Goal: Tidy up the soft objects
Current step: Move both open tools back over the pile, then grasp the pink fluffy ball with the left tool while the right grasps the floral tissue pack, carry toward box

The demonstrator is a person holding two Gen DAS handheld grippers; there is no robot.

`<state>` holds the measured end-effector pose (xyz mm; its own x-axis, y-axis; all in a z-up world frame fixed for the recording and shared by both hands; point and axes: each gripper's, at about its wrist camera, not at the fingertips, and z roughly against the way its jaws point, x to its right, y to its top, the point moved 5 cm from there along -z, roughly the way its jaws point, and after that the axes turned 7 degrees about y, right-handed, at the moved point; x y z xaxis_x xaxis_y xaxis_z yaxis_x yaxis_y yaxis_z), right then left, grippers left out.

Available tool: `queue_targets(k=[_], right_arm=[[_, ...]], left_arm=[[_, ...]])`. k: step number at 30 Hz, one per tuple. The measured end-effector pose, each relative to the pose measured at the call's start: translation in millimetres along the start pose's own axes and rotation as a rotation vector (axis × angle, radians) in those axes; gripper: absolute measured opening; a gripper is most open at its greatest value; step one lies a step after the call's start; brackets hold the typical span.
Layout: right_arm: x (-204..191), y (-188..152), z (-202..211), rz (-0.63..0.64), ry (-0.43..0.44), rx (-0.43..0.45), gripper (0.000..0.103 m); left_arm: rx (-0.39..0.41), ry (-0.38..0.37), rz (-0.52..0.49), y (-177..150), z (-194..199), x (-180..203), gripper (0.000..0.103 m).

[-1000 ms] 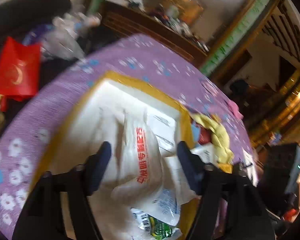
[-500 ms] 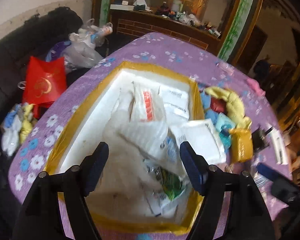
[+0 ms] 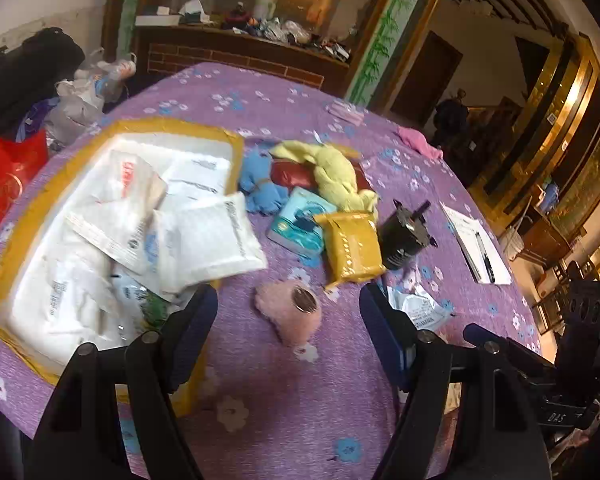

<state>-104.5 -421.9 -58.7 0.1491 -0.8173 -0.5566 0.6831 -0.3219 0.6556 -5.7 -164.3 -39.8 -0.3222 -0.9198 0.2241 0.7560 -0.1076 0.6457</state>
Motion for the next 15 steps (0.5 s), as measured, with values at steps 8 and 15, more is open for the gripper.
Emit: queue_targets(k=[8, 15], right_arm=[[-1, -17, 1, -0.012, -0.082, -0.079, 0.08], [2, -17, -17, -0.045, -0.192, -0.107, 0.056]], left_arm=[[-0.036, -0.012, -0.011, -10, -4, 10, 0.073], [-0.093, 0.004, -0.078, -17, -17, 27, 0.073]])
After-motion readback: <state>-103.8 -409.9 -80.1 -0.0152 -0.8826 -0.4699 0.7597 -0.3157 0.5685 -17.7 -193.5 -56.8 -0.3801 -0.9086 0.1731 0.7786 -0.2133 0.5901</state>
